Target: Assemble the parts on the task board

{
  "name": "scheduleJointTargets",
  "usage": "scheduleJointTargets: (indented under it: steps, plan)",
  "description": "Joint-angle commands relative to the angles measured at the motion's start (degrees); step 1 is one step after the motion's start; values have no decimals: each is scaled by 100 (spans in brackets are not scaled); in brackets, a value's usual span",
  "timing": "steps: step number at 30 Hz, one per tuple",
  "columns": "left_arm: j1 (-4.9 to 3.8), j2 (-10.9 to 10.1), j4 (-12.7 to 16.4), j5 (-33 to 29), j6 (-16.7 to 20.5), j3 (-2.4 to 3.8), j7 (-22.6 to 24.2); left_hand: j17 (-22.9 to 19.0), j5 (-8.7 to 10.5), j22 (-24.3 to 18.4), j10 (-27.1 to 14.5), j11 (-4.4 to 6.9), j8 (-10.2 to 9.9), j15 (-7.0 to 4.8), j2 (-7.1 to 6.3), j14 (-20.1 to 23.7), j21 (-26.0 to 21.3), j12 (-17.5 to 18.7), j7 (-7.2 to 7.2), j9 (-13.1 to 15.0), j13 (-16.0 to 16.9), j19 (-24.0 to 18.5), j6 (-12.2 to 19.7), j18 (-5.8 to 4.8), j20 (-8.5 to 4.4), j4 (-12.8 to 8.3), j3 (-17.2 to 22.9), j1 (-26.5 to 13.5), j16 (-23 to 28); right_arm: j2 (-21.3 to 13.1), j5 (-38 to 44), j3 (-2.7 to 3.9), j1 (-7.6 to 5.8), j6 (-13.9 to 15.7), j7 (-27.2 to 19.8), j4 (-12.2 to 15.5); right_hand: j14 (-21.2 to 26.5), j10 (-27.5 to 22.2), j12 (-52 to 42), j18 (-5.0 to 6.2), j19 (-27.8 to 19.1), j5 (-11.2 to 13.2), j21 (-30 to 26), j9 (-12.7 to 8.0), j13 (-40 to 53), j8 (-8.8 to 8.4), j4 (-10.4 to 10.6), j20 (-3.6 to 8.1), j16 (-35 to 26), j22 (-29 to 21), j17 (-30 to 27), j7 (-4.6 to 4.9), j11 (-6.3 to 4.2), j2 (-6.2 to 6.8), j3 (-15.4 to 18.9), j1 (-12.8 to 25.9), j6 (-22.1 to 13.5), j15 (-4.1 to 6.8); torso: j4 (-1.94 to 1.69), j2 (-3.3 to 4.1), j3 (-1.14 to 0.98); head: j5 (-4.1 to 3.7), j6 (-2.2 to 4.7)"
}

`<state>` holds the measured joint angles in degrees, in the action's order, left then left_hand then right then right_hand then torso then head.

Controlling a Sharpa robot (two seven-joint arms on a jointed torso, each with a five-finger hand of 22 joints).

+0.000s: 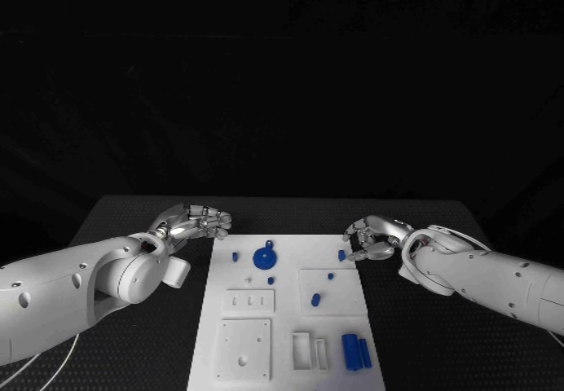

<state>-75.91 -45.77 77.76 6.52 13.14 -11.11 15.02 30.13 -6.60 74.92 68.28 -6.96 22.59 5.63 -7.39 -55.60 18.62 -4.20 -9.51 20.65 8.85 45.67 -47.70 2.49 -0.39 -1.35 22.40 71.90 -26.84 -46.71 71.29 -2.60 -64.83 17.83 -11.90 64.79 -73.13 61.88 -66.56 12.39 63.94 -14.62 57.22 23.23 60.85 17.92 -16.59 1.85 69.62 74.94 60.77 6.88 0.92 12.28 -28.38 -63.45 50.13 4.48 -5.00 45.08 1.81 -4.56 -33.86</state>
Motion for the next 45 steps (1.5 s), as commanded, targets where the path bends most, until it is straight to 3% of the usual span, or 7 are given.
scheduleJointTargets:
  steps: [1,16,24,37,45]
  plan:
    - [-3,9,14,37,-94,4,73,10,22,97,1,-7,-29,-1,-1,-18,-19,-1,-16,7,8,-22,-31,48,26,-39,-9,-43,36,0,100,-8,3,-189,-62,-8,41,-352,-27,261,-42,23,-27,4,-8,7,-3,-2,-15,94,6,121,72,-14,32,-82,112,11,3,-5,17,-14,-4]
    - [-3,5,23,42,-99,4,71,14,22,97,0,-8,-32,-1,0,-19,-20,2,-19,11,10,-22,-32,48,26,-55,0,-51,41,143,219,-37,26,-199,-14,-58,32,-341,-39,261,-43,61,-22,17,-19,51,6,-19,-11,95,15,91,44,-71,81,-141,213,35,-5,-8,19,-20,-27]
    - [2,11,-2,42,-90,3,65,17,22,97,0,-9,-35,0,4,-19,-20,4,-20,14,12,-22,-32,48,27,-63,7,-57,44,260,279,-47,155,-150,14,-144,5,-314,-50,261,-13,285,-13,15,-34,61,11,-11,-2,89,23,61,15,-135,96,-154,267,65,-13,-11,10,18,-68]
    - [3,1,5,43,-92,3,59,22,22,97,-1,-10,-38,0,7,-20,-20,5,-21,17,14,-22,-33,47,27,-75,14,-67,47,284,357,-47,163,-83,61,-169,-23,-282,-54,261,20,524,-14,17,-54,89,29,-2,-4,81,28,27,-17,-223,12,-141,369,95,2,-13,19,19,-81]
    - [3,-5,11,45,-99,3,46,24,22,97,0,-10,-40,0,9,-21,-20,6,-22,19,15,-21,-33,47,28,-78,18,-77,49,288,358,-47,166,-6,64,-207,-49,-252,-54,261,56,912,-24,9,-75,100,149,3,-13,72,30,6,-42,-319,-258,-107,455,117,7,-11,16,6,-86]
